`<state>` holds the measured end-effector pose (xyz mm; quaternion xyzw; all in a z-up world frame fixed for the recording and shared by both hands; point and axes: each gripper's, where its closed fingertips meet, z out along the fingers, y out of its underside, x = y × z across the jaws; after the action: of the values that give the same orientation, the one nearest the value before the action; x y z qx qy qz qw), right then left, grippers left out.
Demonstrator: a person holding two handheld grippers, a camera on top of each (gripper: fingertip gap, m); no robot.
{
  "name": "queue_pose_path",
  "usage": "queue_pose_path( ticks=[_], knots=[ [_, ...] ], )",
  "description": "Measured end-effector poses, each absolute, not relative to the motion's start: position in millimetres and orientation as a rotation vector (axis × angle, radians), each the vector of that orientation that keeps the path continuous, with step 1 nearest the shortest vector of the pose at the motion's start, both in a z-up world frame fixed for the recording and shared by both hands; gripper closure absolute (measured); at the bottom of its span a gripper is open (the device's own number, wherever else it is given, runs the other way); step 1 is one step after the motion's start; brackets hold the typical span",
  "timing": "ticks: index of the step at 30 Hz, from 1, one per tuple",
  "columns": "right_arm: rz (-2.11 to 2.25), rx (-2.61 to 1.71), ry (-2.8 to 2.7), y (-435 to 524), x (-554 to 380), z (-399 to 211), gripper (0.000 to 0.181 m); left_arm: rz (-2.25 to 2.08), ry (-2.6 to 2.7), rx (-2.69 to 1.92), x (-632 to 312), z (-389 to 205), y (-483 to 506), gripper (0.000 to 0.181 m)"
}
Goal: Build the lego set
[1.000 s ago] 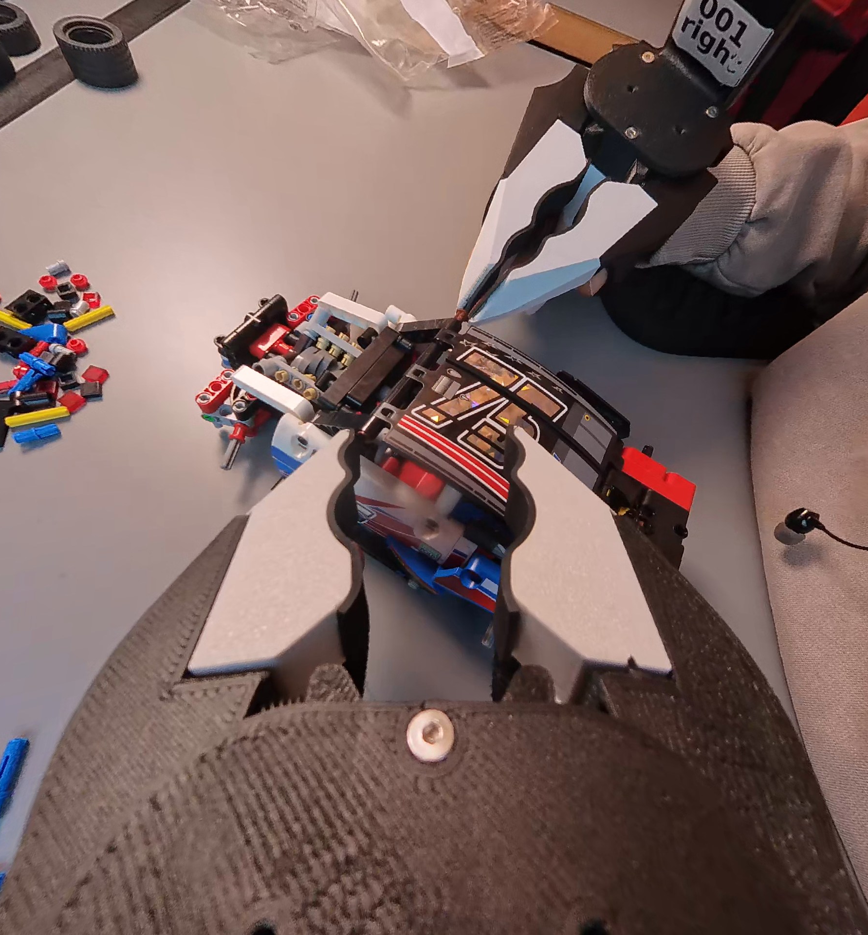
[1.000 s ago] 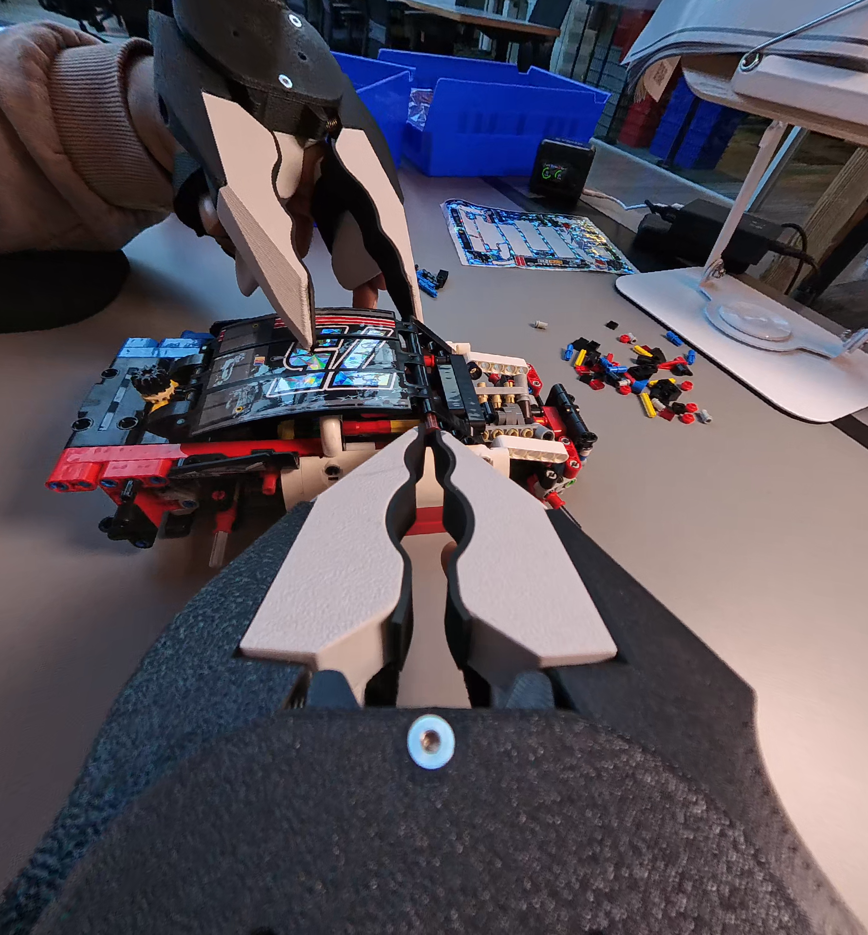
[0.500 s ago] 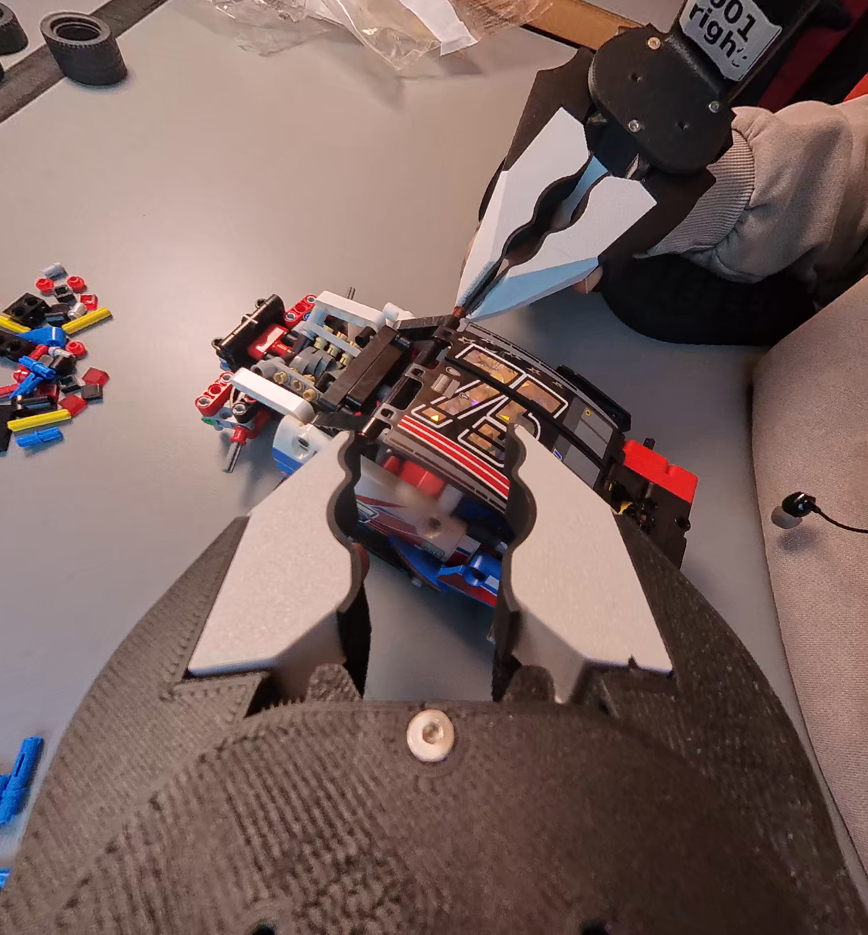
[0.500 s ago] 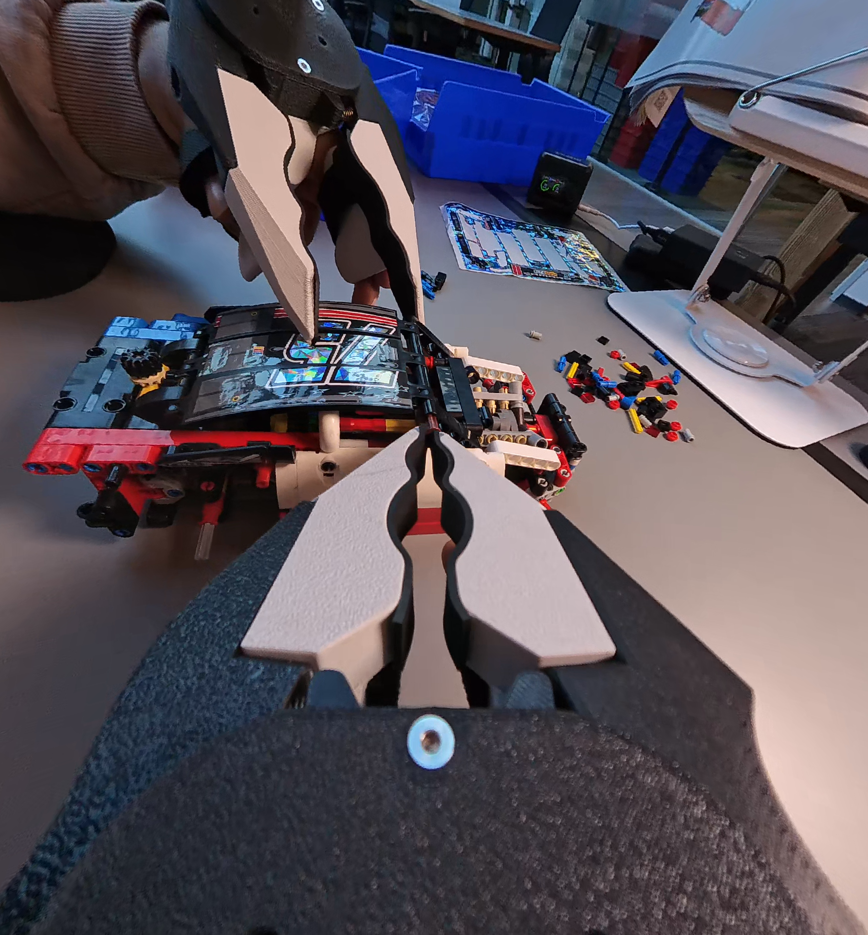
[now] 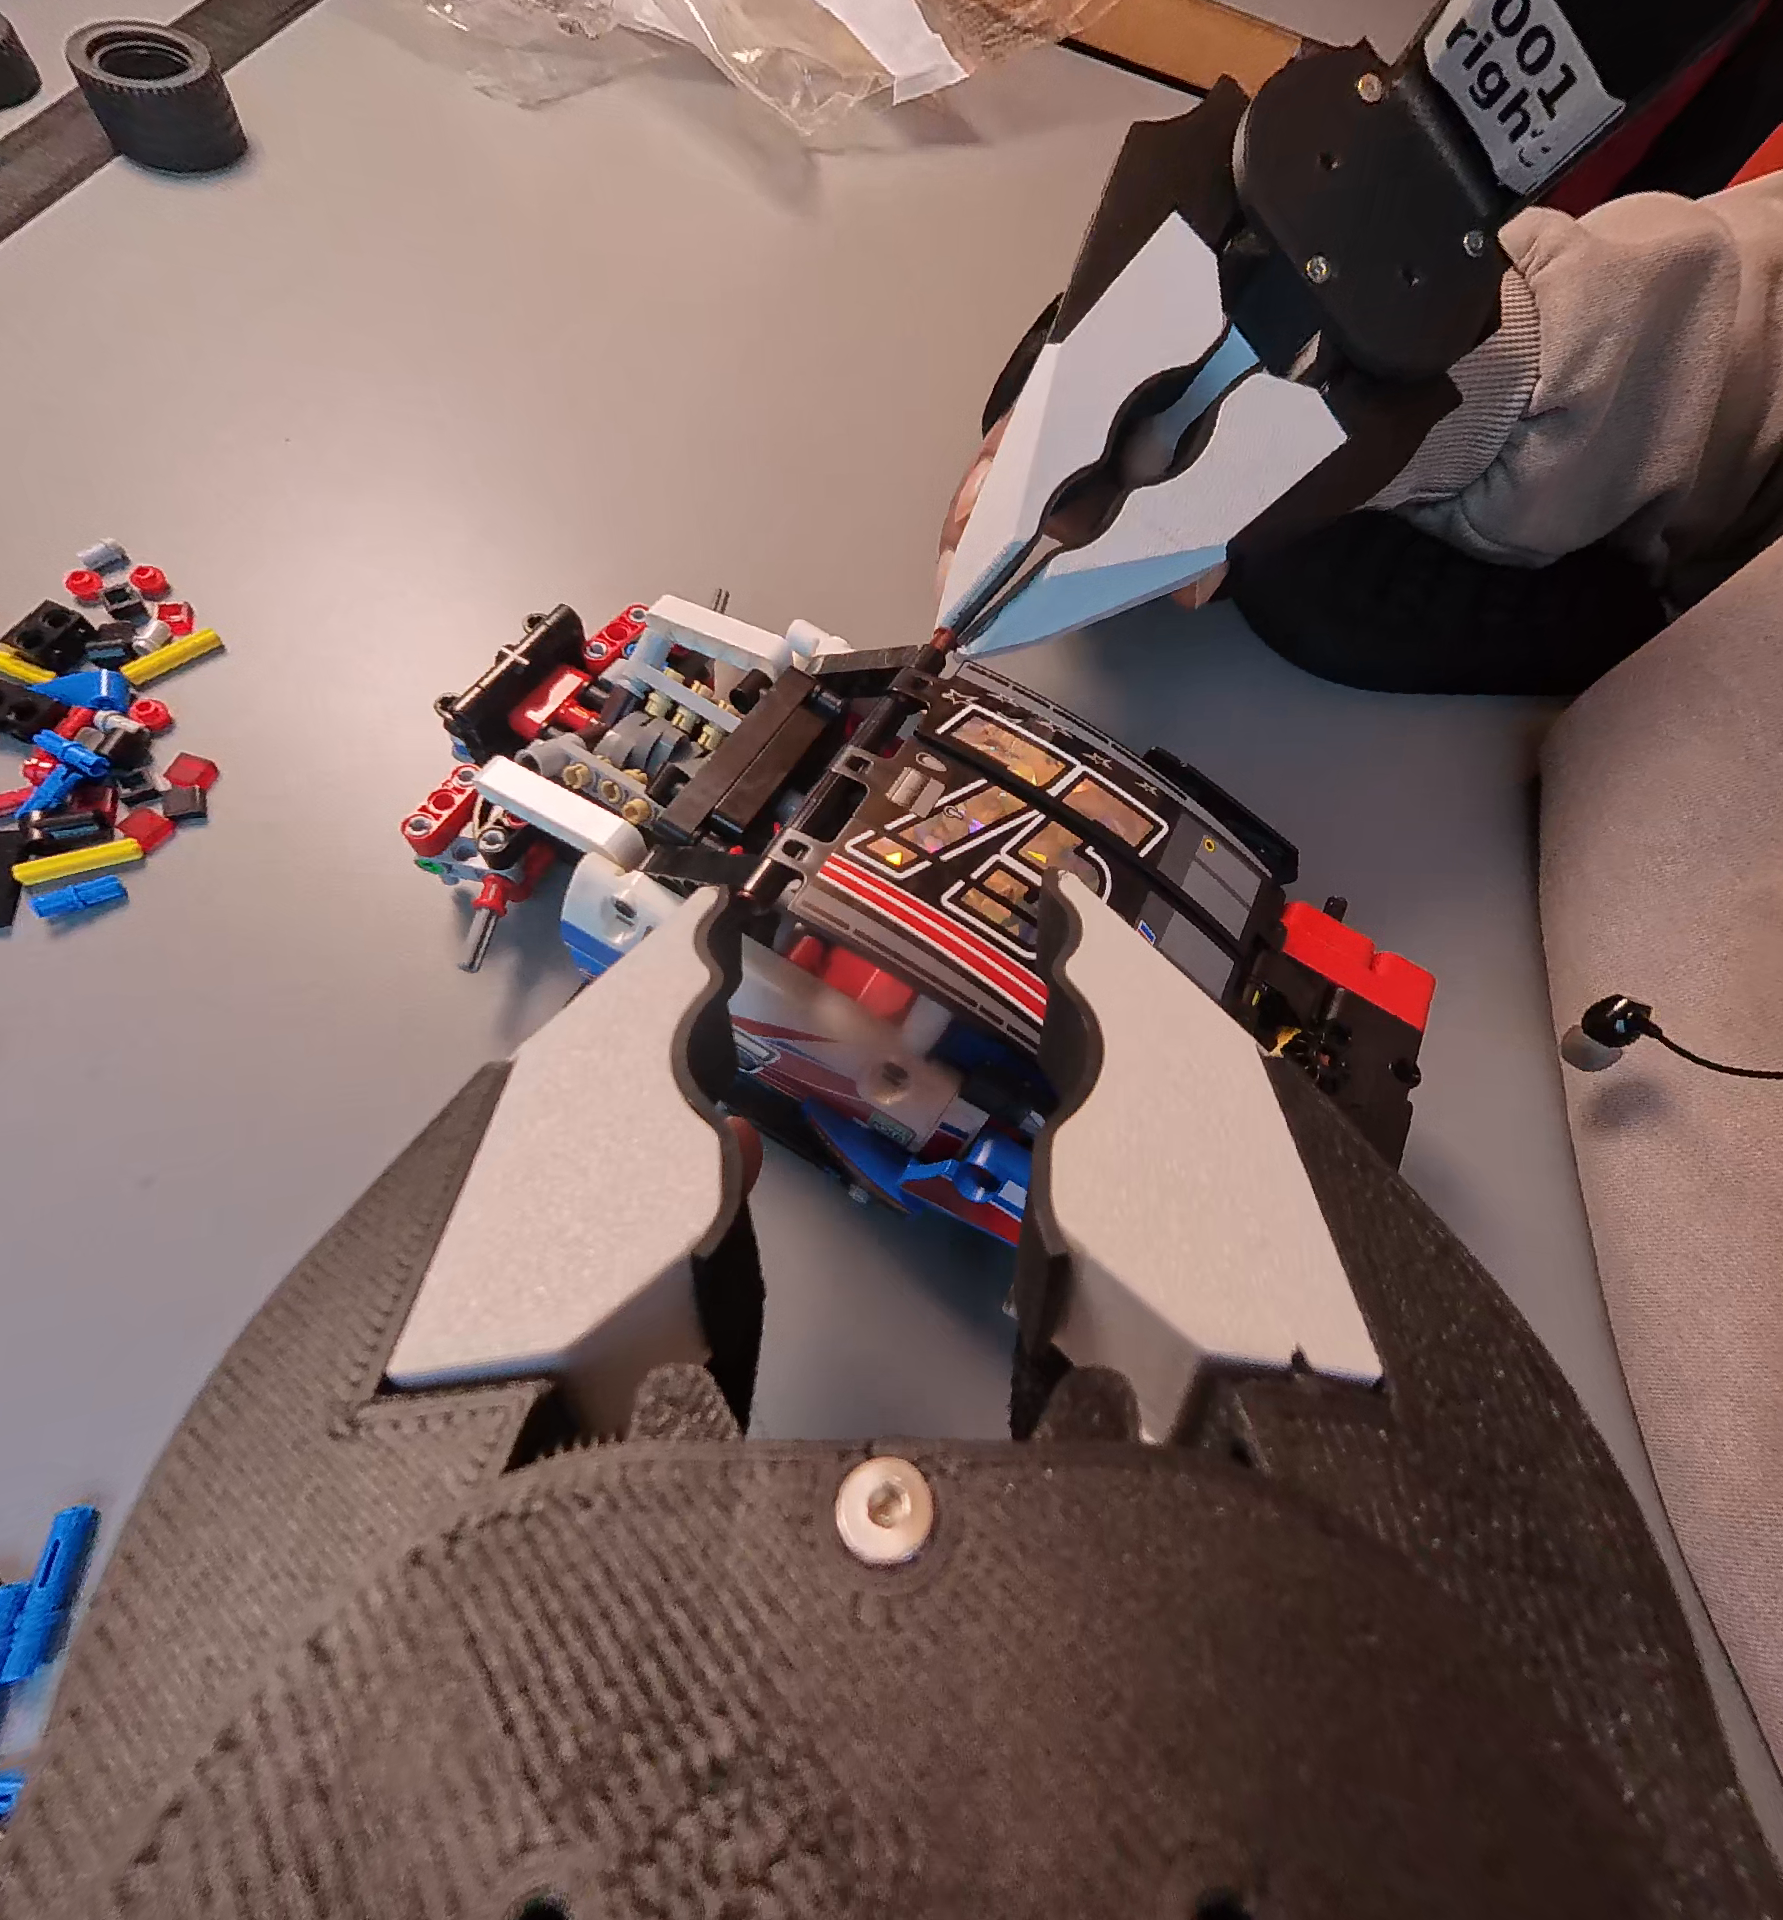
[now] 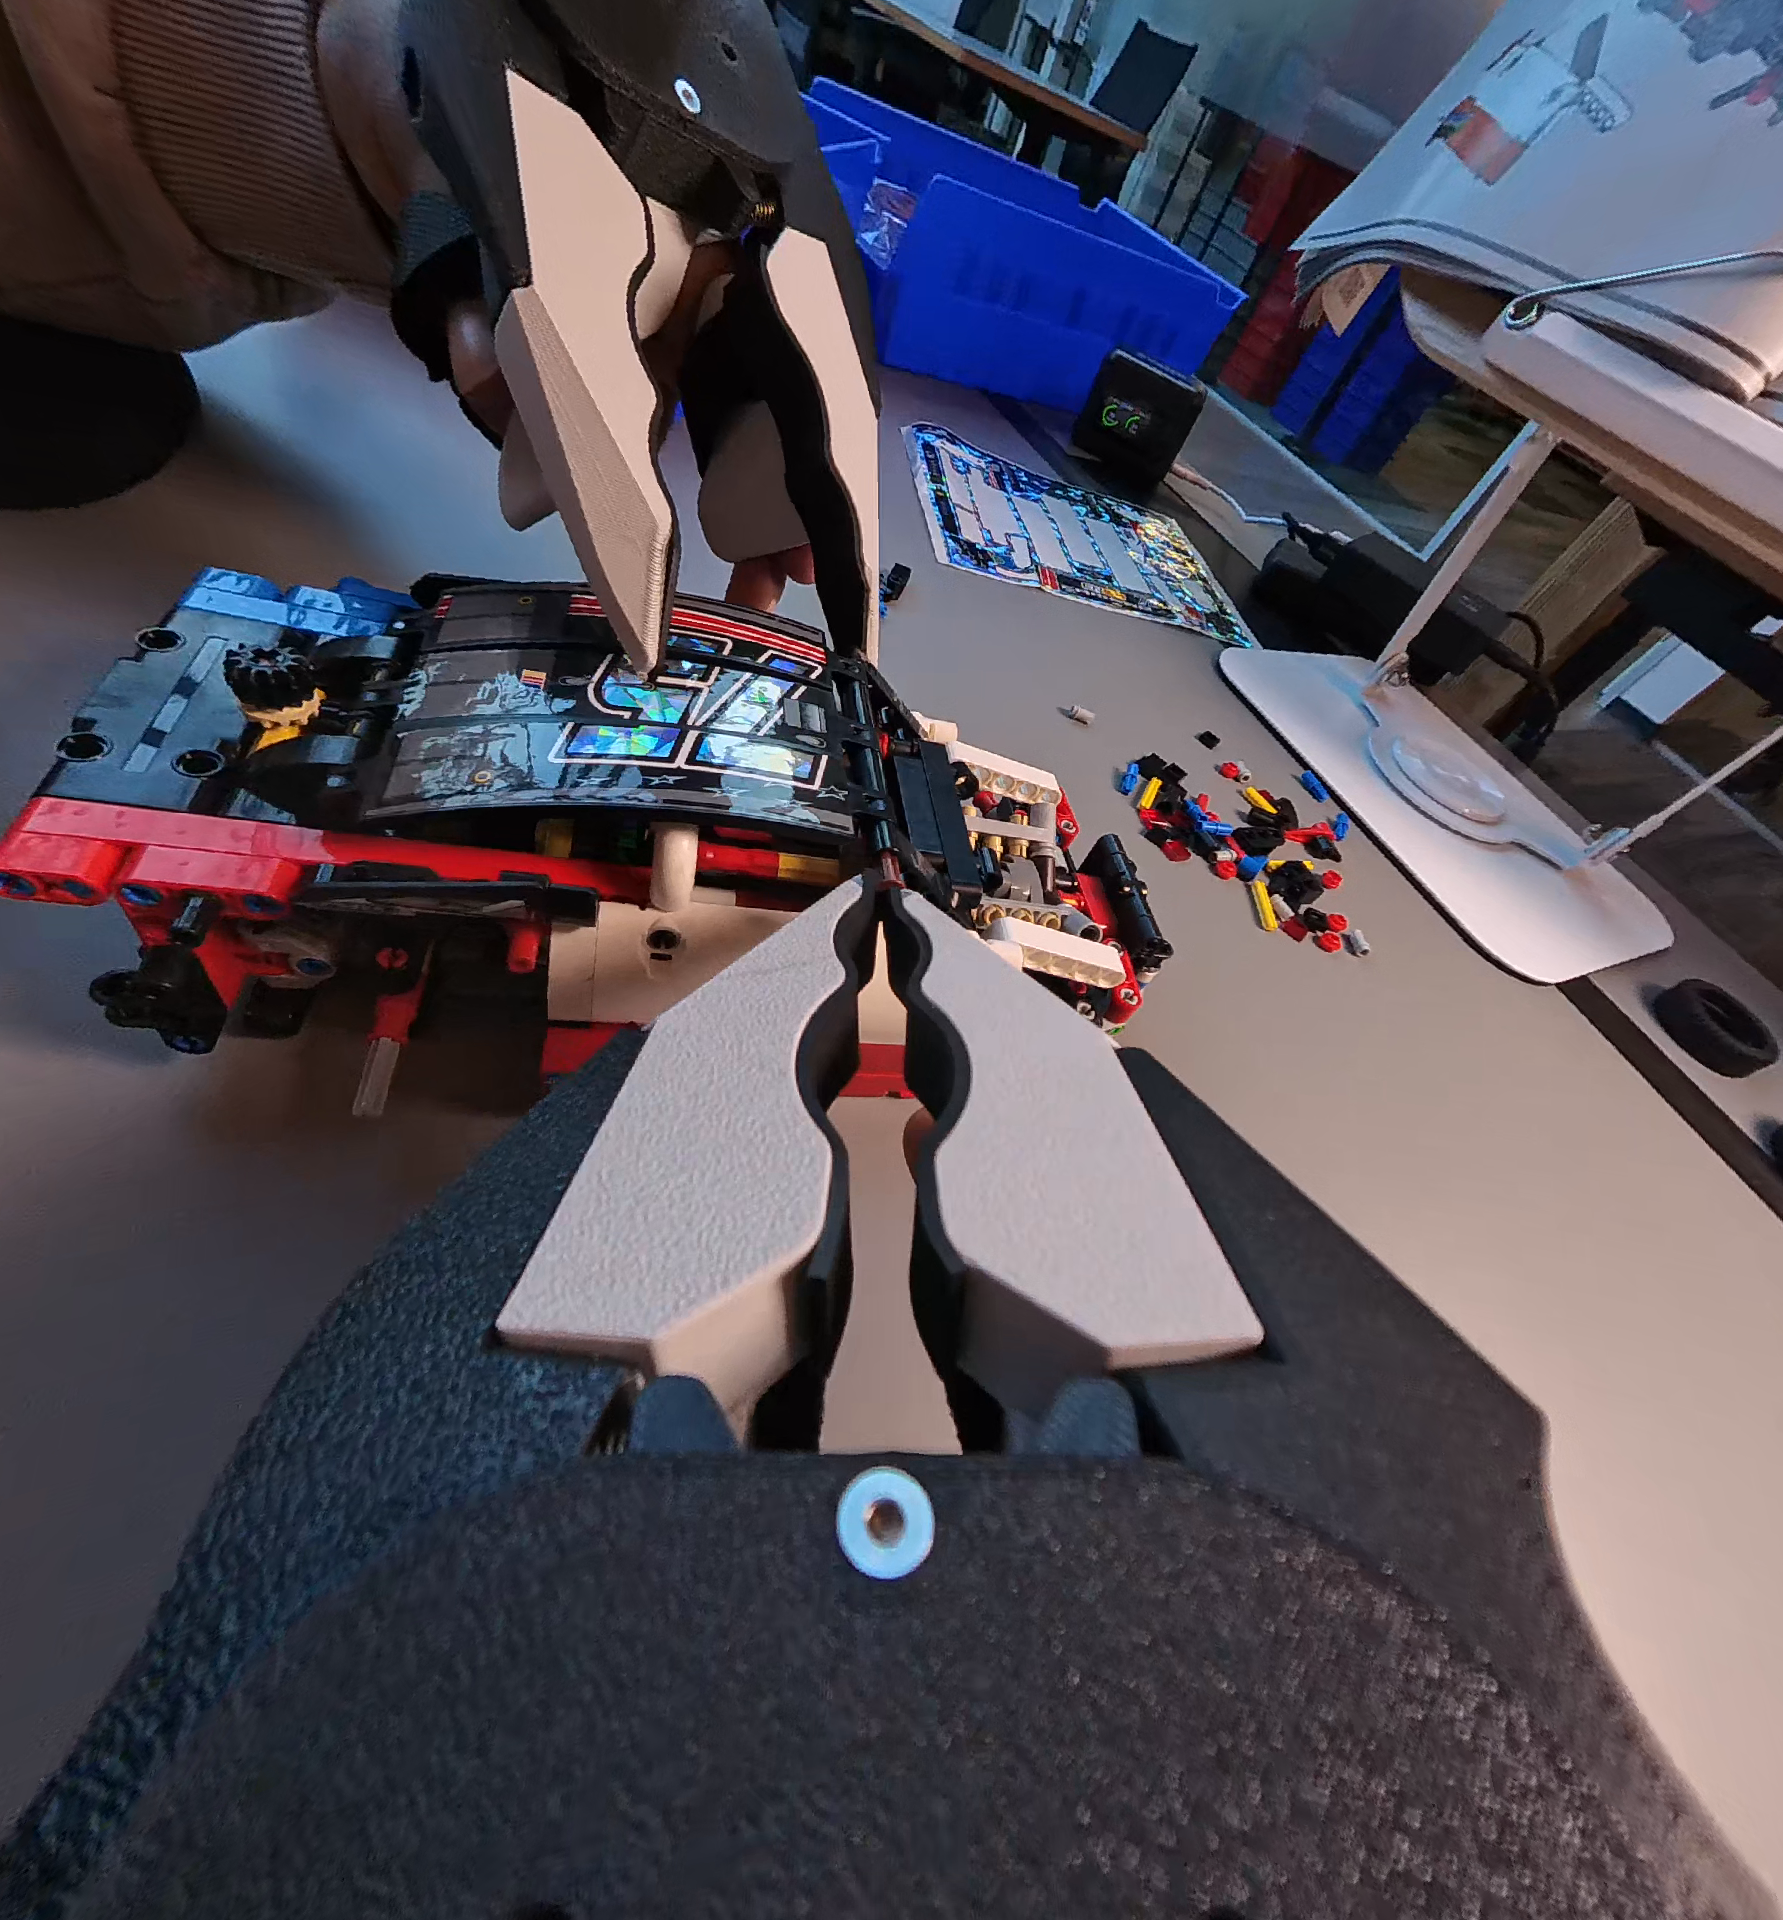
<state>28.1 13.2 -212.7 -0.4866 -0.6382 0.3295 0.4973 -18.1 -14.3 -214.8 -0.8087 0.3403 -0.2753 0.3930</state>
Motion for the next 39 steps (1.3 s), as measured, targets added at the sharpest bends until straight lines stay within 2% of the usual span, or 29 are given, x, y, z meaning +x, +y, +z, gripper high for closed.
queue_pose_path(
  ticks=[4, 6, 7, 12, 20, 22, 24, 29, 35, 39],
  knots=[
    [0.944, -1.27, -1.514, 14.1, 28.0, -213.6, 0.181, -0.703, 0.856, -2.057, -19.2, -214.3, -13.3, 0.126],
    [1.052, -1.333, -1.521, 11.1, 28.5, -214.9, 0.167, -0.7, 0.856, -2.052, -18.5, -214.0, -13.5, 0.126],
    [1.082, -1.361, -1.512, 11.8, 28.1, -215.4, 0.166, -0.7, 0.859, -2.047, -17.8, -213.9, -13.7, 0.126],
    [1.128, -1.391, -1.487, 14.4, 27.5, -214.0, 0.174, -0.706, 0.872, -2.039, -16.2, -213.5, -14.7, 0.126],
    [1.003, -1.291, -1.538, 13.6, 31.2, -213.8, 0.176, -0.722, 0.866, -2.031, -15.8, -213.5, -15.1, 0.126],
    [0.995, -1.288, -1.519, 16.3, 32.7, -210.2, 0.158, -0.723, 0.866, -2.029, -15.7, -213.5, -15.4, 0.127],
    [1.009, -1.297, -1.513, 16.3, 32.7, -208.0, 0.152, -0.728, 0.867, -2.026, -15.4, -213.4, -15.6, 0.127],
    [0.998, -1.301, -1.545, 10.5, 29.7, -215.4, 0.178, -0.732, 0.87, -2.024, -14.7, -213.4, -16.0, 0.127],
    [0.968, -1.266, -1.557, 10.3, 30.3, -215.3, 0.179, -0.735, 0.869, -2.024, -14.2, -213.5, -16.0, 0.127],
    [0.78, -1.117, -1.598, 11.1, 30.1, -215.3, 0.179, -0.749, 0.862, -2.025, -14.1, -213.9, -15.9, 0.127]
  ],
)
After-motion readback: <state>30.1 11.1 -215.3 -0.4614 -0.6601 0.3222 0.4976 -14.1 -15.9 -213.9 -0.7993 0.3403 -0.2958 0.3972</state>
